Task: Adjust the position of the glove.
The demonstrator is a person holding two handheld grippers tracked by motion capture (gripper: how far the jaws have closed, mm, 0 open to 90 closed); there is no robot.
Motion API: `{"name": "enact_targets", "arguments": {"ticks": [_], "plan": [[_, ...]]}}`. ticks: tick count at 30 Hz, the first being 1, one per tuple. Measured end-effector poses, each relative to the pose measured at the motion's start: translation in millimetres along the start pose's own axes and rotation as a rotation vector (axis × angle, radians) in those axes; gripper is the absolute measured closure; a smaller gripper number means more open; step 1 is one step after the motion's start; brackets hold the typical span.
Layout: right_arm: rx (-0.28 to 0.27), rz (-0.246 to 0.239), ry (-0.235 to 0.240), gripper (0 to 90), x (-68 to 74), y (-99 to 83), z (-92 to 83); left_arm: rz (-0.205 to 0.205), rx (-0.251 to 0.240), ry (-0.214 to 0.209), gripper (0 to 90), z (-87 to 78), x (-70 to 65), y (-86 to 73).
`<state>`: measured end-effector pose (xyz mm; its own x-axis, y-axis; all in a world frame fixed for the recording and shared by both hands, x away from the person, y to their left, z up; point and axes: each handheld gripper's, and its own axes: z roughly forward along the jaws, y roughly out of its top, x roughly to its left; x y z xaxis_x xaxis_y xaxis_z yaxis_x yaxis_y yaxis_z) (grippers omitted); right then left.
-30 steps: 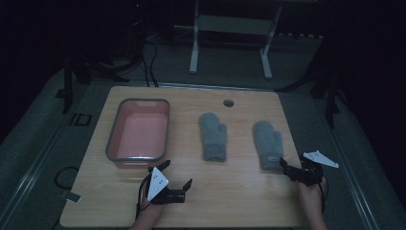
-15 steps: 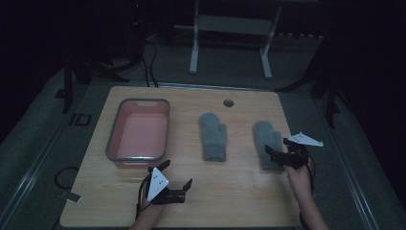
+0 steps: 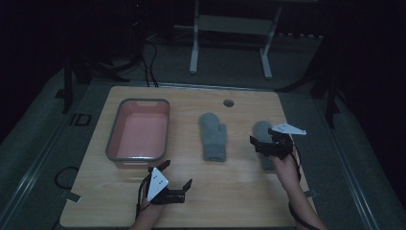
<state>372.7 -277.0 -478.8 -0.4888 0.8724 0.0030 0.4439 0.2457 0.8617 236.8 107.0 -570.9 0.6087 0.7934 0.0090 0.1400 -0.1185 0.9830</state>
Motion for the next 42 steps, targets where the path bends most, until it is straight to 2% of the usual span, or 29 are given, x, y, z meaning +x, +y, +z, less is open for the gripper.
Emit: {"name": "enact_targets", "arguments": {"ticks": [10, 12, 16, 17, 24, 29, 35, 36, 39, 40, 42], "plan": [[0.000, -0.032, 0.036, 13.7, 14.6, 17.6, 21.4, 0.003, 0.000, -0.002, 0.6, 0.0, -0.2, 0.0], [0.025, -0.065, 0.036, 13.7, 18.6, 24.5, 30.1, 0.000, 0.001, -0.001, 0.6, -0.1, 0.1, 0.0], [0.039, -0.079, 0.051, 13.7, 23.0, 30.6, 38.8, 0.002, -0.001, -0.002, 0.6, 0.0, -0.1, 0.0], [0.046, -0.092, 0.062, 13.7, 25.9, 34.4, 44.3, 0.004, 0.000, -0.003, 0.6, -0.1, -0.2, 0.0], [0.057, -0.089, 0.105, 13.8, 32.0, 44.5, 59.1, 0.002, 0.000, -0.004, 0.6, -0.1, 0.1, 0.0], [0.072, -0.123, 0.156, 13.8, 42.4, 53.8, 77.4, -0.002, 0.001, -0.007, 0.6, 0.0, 0.5, 0.1], [0.090, -0.129, 0.185, 13.9, 52.0, 56.7, 91.8, -0.003, 0.001, -0.011, 0.6, -0.1, 0.8, 0.1], [0.108, -0.135, 0.220, 14.0, 60.4, 55.7, 103.5, -0.002, 0.001, -0.012, 0.6, -0.1, 0.9, 0.1], [0.133, -0.142, 0.213, 13.8, 66.7, 54.1, 111.5, -0.002, 0.001, -0.013, 0.6, -0.2, 0.9, 0.0], [0.137, -0.149, 0.246, 13.3, 69.9, 51.2, 118.5, -0.001, 0.001, -0.014, 0.6, -0.2, 0.9, 0.0], [0.160, -0.163, 0.258, 17.4, 72.7, 48.2, 125.6, -0.001, 0.001, -0.014, 0.6, -0.2, 1.0, 0.0]]}}
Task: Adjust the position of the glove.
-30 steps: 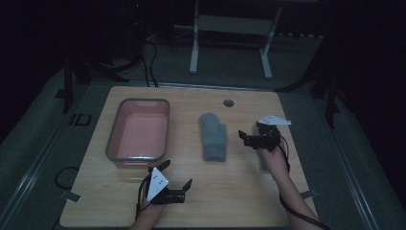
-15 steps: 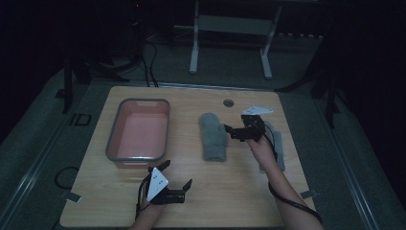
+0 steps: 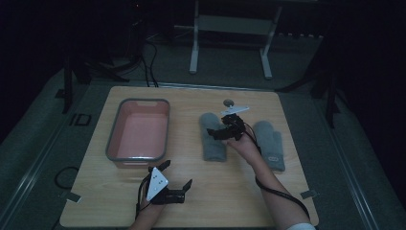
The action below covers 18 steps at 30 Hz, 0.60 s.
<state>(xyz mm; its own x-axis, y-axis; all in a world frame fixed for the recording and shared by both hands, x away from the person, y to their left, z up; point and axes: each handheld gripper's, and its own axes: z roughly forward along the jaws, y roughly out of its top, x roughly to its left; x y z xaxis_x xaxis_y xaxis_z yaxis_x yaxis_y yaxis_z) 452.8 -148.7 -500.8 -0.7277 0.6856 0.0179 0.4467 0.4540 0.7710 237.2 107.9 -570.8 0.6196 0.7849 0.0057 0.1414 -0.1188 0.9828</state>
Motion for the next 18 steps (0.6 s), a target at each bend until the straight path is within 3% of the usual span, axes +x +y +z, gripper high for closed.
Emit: {"name": "enact_targets", "arguments": {"ticks": [1, 4, 6, 14, 18], "plan": [[-0.001, -0.013, -0.021, 22.0, 0.9, -1.0, 2.7, 0.000, 0.000, 0.000, 0.6, 0.0, 0.0, 0.0], [0.015, -0.017, -0.005, 32.6, -1.0, -3.4, 11.1, -0.001, 0.000, -0.001, 0.6, 0.0, 0.2, 0.0], [0.040, -0.038, -0.020, 41.8, -1.3, -5.8, 17.4, -0.001, 0.000, -0.002, 0.6, 0.0, 0.3, 0.0], [0.114, -0.024, -0.021, 47.4, -2.4, -18.4, 38.0, -0.002, 0.000, -0.003, 0.6, 0.0, 0.4, 0.0], [0.116, -0.001, -0.025, 72.0, -4.4, -26.2, 42.8, -0.003, 0.000, -0.003, 0.6, 0.0, 0.5, 0.0]]}}
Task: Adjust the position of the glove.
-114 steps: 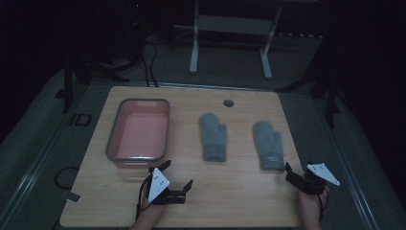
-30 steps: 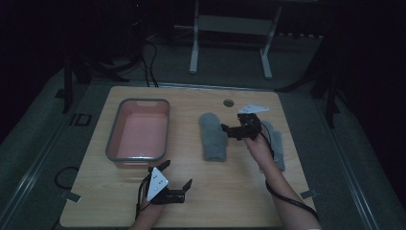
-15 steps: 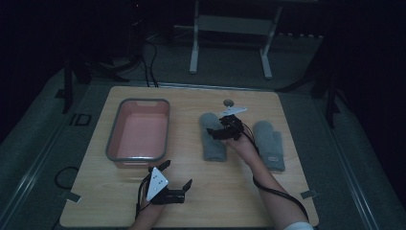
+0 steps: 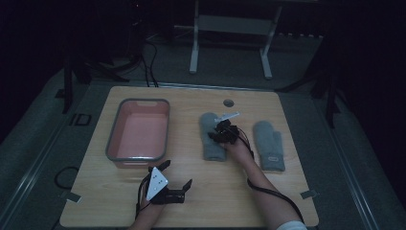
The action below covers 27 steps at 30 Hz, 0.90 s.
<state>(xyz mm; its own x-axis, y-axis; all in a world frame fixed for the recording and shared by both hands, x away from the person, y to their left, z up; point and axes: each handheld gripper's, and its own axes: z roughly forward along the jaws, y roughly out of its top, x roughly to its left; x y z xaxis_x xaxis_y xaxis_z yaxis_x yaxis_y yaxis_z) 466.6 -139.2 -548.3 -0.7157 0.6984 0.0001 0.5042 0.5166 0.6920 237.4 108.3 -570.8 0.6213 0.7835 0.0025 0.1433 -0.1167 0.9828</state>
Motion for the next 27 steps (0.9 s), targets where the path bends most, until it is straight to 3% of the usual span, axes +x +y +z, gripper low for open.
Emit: {"name": "enact_targets", "arguments": {"ticks": [2, 10, 16, 27], "plan": [[-0.007, 0.017, 0.013, 79.6, -0.8, 1.4, -2.9, -0.002, 0.000, 0.000, 0.6, 0.0, -0.1, 0.0], [-0.062, 0.028, 0.013, 82.2, 4.2, 8.0, -26.0, -0.001, -0.001, 0.000, 0.6, 0.0, 0.0, 0.0], [-0.095, 0.054, 0.039, 82.2, 9.6, 7.1, -59.6, 0.001, 0.000, 0.000, 0.6, 0.0, -0.2, 0.0], [-0.166, 0.092, 0.021, 82.0, 23.9, -11.1, -123.3, 0.002, 0.000, 0.002, 0.6, 0.1, -0.4, 0.0]]}}
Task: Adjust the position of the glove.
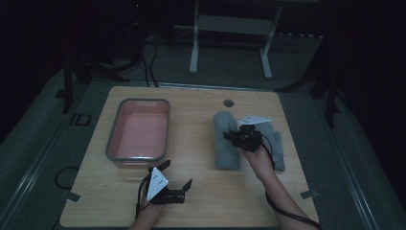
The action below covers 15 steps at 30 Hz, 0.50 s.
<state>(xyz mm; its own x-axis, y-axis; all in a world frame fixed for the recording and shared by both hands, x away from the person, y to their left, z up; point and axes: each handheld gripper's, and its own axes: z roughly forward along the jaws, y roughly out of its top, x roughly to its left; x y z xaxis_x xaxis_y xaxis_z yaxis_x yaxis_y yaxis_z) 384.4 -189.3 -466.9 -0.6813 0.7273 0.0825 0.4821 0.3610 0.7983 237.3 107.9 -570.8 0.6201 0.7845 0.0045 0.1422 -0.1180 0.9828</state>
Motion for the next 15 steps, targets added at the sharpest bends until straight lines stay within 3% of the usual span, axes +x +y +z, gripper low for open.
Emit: {"name": "enact_targets", "arguments": {"ticks": [7, 11, 15], "plan": [[0.022, 0.007, 0.006, 82.0, 4.6, -23.8, -7.4, -0.001, 0.002, 0.001, 0.6, 0.0, 0.1, 0.0], [0.081, 0.043, -0.002, 82.0, -0.3, -47.3, 11.7, 0.000, 0.000, 0.001, 0.6, 0.0, -0.1, 0.0], [0.112, 0.056, -0.015, 81.8, -5.4, -57.3, 23.2, -0.002, 0.001, 0.000, 0.6, 0.0, 0.1, 0.0]]}}
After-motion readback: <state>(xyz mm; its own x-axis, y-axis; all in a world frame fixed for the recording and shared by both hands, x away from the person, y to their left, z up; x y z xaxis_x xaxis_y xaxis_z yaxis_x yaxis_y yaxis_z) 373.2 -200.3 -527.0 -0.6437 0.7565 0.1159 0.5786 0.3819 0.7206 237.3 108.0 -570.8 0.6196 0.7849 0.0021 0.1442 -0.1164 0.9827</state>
